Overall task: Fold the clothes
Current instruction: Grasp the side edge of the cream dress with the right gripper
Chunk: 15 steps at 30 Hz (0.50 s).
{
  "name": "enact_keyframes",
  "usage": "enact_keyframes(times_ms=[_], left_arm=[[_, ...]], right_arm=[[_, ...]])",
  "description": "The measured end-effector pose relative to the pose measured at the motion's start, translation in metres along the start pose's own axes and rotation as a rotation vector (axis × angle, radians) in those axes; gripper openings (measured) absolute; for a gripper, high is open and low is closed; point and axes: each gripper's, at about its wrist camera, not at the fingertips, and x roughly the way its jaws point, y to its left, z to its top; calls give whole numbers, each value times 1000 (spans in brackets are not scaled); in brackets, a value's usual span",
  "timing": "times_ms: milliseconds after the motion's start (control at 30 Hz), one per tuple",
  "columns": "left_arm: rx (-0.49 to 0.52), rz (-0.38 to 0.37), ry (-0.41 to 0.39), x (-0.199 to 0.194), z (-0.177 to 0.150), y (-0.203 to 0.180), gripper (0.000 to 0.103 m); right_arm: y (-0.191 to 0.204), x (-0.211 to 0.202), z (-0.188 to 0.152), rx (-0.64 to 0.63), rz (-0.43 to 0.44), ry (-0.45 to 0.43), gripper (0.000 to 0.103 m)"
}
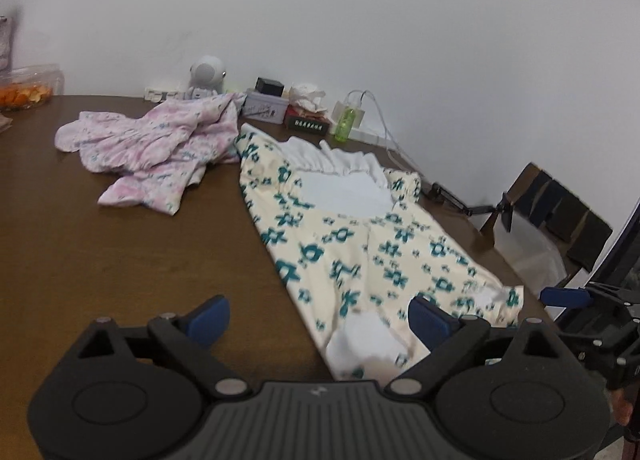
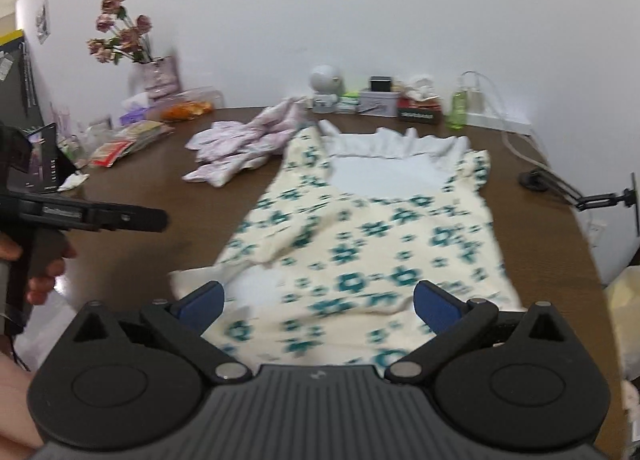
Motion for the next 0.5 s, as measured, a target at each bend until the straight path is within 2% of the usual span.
enact_keyframes(times_ms=[100, 300, 367, 433, 500], left_arm=[[20, 15, -9, -11, -9, 3, 96], [-23, 24, -20, -18, -12, 25, 96], [-34, 33, -18, -18, -13, 32, 96], [-47, 30, -18, -17, -14, 38, 96], [-59, 23, -17, -16, -14, 43, 96]], right_arm=[[21, 5, -9, -20, -8, 14, 103], [56, 12, -20, -61, 11, 54, 102], [66, 13, -22, -80, 22, 66, 95], [75, 18, -24, -97, 30, 84, 78], [84, 25, -25, -122, 37, 106, 67]])
